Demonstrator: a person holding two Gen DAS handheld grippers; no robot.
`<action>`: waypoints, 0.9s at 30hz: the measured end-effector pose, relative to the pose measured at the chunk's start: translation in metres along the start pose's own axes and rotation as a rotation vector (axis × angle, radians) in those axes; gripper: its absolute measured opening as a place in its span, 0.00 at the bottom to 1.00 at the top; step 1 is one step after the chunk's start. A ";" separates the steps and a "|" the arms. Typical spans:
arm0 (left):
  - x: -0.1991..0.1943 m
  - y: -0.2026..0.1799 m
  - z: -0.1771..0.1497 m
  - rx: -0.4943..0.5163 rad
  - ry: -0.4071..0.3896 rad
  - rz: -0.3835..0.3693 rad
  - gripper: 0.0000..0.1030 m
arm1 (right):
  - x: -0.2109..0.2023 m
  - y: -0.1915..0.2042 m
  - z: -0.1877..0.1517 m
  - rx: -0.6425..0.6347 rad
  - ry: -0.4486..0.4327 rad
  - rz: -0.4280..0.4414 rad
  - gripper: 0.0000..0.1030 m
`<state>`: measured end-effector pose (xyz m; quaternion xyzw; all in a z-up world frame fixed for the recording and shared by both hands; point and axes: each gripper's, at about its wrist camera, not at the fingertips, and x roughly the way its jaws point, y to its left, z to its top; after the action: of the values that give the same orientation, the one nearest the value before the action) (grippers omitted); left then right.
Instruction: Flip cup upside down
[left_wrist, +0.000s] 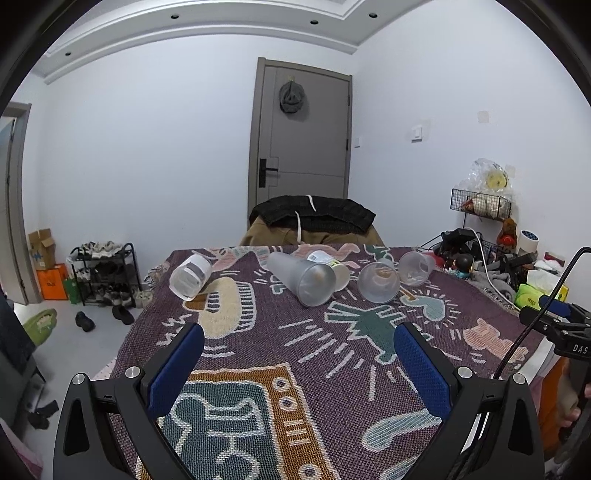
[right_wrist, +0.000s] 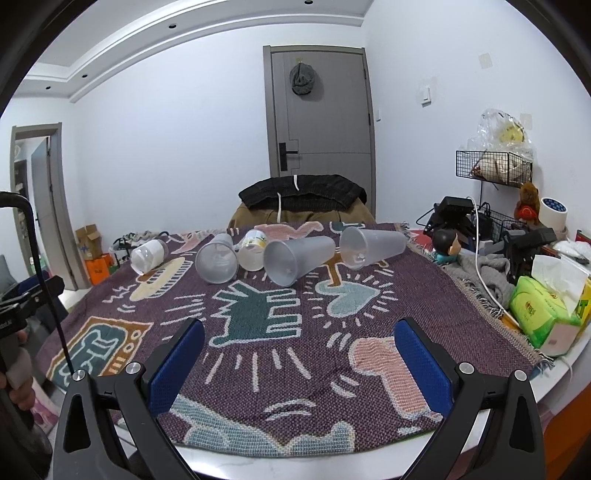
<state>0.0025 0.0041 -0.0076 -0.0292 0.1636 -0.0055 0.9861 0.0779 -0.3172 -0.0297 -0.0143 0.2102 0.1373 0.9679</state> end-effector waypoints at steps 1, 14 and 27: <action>0.000 0.000 0.000 0.000 0.000 -0.001 1.00 | 0.000 0.000 0.000 -0.002 -0.001 -0.001 1.00; 0.003 -0.002 -0.002 0.008 0.002 0.005 1.00 | 0.003 -0.001 0.000 0.006 0.013 0.001 1.00; 0.004 -0.003 -0.002 0.015 0.000 0.015 1.00 | 0.003 -0.005 -0.001 0.019 0.009 -0.001 1.00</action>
<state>0.0060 0.0011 -0.0110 -0.0204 0.1639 0.0007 0.9863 0.0817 -0.3217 -0.0317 -0.0058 0.2159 0.1347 0.9671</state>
